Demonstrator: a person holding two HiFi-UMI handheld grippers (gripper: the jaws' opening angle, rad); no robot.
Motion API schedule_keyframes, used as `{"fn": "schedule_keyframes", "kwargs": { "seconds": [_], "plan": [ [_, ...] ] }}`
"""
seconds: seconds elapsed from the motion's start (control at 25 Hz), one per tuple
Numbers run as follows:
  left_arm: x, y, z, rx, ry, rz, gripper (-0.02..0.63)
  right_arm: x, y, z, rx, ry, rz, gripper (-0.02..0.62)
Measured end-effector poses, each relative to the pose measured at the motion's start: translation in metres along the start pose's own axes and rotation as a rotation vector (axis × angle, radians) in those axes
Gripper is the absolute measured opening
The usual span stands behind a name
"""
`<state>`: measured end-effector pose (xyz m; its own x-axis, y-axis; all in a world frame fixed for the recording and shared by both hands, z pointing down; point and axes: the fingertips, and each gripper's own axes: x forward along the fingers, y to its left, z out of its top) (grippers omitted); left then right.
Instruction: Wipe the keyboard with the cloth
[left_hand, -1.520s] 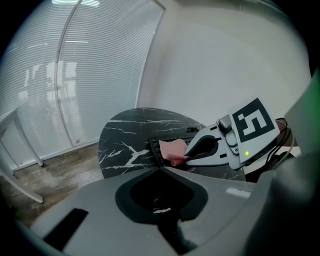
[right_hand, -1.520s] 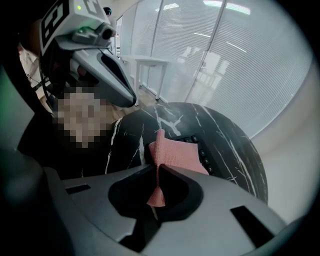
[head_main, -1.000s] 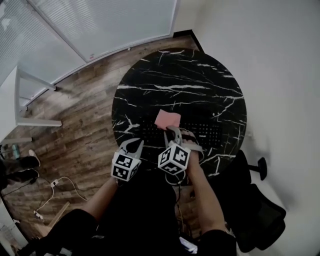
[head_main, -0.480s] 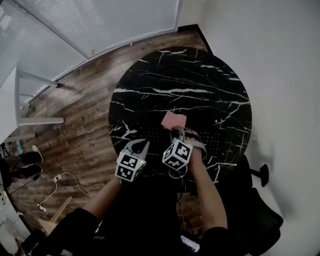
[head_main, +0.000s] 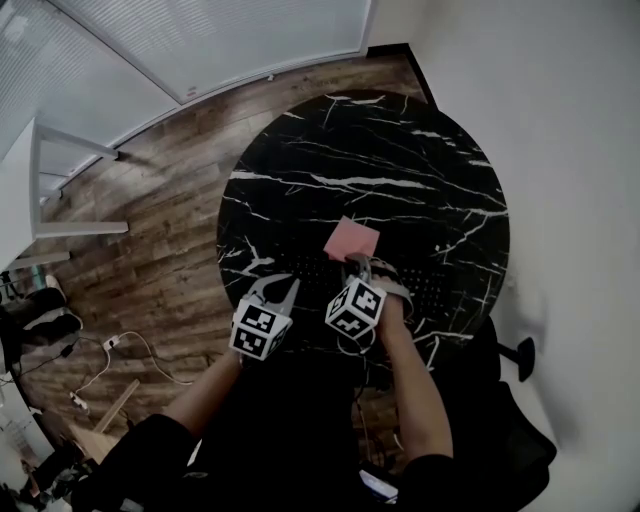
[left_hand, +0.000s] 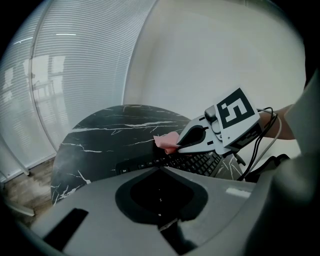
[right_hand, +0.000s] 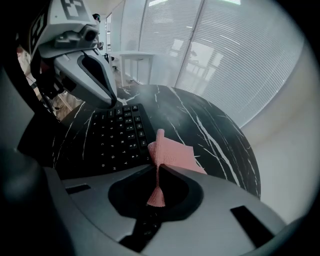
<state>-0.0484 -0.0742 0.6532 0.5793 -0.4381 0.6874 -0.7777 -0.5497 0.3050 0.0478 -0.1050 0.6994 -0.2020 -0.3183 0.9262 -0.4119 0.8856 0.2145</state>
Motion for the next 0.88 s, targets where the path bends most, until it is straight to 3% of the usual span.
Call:
{"fn": "schedule_keyframes", "kwargs": {
  "seconds": [0.88],
  "plan": [
    [-0.031,-0.012,-0.04,0.022,0.019,0.0,-0.003,-0.012,0.064,-0.019,0.045,0.029,0.021,0.011]
  ]
}}
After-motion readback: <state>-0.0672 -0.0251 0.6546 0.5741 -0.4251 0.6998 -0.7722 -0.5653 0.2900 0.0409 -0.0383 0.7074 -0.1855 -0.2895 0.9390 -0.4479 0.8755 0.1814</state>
